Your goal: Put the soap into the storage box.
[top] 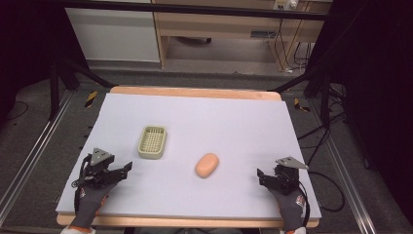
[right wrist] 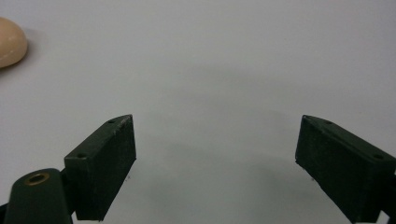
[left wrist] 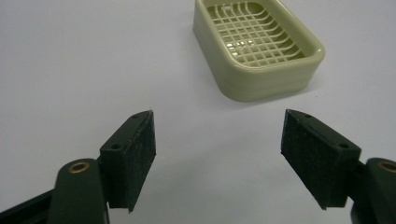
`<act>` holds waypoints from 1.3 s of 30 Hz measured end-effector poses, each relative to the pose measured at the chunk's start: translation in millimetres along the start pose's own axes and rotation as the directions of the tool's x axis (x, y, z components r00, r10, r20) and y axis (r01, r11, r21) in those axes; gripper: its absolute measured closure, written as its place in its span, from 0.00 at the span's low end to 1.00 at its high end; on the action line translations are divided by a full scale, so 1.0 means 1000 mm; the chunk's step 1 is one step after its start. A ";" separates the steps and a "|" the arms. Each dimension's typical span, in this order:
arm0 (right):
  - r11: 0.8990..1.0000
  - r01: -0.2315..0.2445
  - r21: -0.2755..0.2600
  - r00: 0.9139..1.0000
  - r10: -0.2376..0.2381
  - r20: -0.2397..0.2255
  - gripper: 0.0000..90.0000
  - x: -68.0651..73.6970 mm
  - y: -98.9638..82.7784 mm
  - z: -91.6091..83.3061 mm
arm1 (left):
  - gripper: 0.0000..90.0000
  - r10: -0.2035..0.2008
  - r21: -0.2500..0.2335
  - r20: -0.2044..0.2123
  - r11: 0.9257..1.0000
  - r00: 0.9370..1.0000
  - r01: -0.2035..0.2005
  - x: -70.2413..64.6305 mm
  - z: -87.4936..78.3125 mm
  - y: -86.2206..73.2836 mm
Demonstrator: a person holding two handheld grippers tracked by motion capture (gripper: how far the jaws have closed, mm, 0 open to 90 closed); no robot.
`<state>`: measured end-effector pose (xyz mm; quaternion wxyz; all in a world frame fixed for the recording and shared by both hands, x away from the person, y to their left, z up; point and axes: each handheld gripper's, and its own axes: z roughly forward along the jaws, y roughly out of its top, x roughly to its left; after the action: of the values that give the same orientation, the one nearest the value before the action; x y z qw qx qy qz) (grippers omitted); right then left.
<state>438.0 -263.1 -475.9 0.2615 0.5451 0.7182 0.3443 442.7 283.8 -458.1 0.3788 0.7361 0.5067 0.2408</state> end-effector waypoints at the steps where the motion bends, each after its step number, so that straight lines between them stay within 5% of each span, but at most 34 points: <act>1: 1.000 0.000 0.003 1.000 0.000 0.000 0.14 0.001 0.000 0.000 | 0.29 -0.003 0.000 0.005 1.000 1.000 0.003 -0.002 0.000 0.000; 29: 1.000 0.029 0.008 0.999 -0.029 0.016 0.12 0.005 0.000 0.000 | 0.31 0.075 -0.027 0.118 0.997 0.990 -0.073 -0.055 -0.005 0.012; 39: 1.000 0.023 0.006 1.000 -0.023 0.013 0.12 0.006 0.000 -0.001 | 0.31 0.111 -0.024 0.127 0.994 0.986 -0.109 -0.069 -0.003 0.016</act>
<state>435.5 -257.5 -475.8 0.2687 0.5399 0.7237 0.3354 423.6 217.3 -441.1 0.4031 0.7736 0.4378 0.2177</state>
